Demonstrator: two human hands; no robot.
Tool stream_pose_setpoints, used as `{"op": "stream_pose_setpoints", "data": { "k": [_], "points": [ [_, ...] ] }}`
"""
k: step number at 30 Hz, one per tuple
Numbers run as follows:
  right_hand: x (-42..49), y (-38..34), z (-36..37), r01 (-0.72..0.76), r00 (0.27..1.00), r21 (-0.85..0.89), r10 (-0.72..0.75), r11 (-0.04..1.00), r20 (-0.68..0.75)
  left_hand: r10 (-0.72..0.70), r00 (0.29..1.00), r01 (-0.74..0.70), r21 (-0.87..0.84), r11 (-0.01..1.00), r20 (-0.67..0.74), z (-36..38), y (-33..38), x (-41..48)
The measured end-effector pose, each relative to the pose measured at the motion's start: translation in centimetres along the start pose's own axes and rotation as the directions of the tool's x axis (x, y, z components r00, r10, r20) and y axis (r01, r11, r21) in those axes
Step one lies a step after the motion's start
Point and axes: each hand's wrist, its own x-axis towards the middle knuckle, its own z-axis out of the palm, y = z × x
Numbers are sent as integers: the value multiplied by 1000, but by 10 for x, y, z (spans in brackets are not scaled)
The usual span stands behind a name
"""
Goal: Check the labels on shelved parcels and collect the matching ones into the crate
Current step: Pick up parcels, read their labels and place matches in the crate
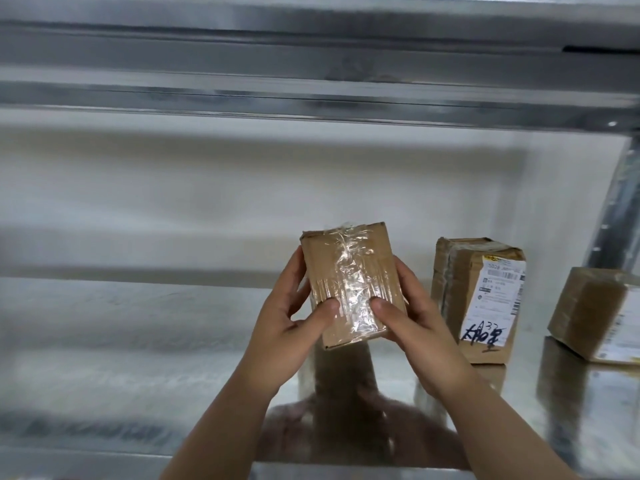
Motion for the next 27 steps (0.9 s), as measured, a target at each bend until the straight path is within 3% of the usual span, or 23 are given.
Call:
{"op": "stream_pose_setpoints", "data": {
  "k": [11, 17, 23, 27],
  "points": [
    [3, 3, 0, 75, 997, 16, -75, 997, -3, 24, 999, -26, -68, 997, -25, 0, -4, 3],
    [4, -2, -6, 86, 995, 245, -70, 966, -75, -120, 987, 81, -311, 947, -107, -4, 6, 7],
    [6, -3, -7, 93, 987, 363, -38, 927, -155, -267, 952, 222, -261, 939, -152, -6, 6, 7],
    [2, -6, -6, 111, 986, 309, -66, 945, -150, -348, 920, 325, -145, 934, -179, -7, 5, 7]
  ]
}}
